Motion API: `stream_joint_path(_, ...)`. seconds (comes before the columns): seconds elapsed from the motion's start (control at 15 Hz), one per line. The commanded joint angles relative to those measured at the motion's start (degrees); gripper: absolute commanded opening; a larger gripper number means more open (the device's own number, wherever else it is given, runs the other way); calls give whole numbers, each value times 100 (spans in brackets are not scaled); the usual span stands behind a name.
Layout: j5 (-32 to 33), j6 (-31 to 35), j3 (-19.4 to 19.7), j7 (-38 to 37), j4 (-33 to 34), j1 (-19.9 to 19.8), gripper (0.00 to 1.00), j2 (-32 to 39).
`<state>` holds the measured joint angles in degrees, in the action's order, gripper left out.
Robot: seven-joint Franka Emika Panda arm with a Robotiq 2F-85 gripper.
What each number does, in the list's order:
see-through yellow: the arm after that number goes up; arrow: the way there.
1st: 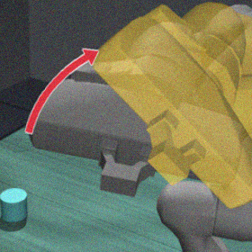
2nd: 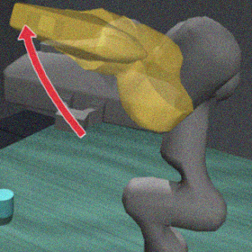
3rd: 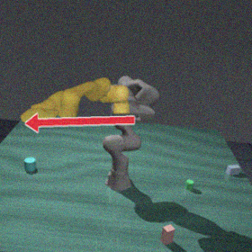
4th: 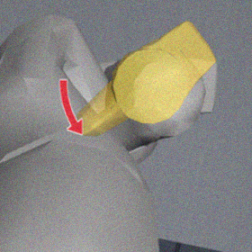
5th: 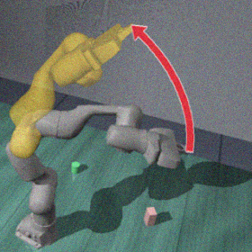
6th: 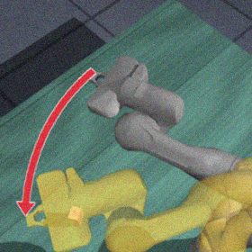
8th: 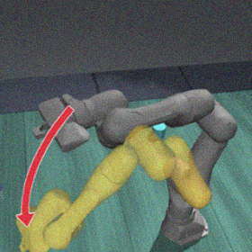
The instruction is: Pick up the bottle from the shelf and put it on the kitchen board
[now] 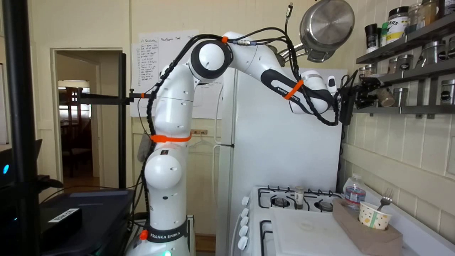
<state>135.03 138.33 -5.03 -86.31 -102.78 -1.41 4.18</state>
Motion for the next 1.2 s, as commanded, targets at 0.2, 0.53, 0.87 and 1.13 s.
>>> stream_joint_path(0.2,-1307,-761,-15,-167,-743,308,25,-560)
stream_joint_path(0.53,-2883,-641,-139,-494,-1140,581,25,-969)
stream_joint_path(0.87,-4508,-658,-212,-704,-2004,842,25,-1634)
stream_joint_path(1.13,-5745,-995,-166,-559,-2729,845,25,-1985)
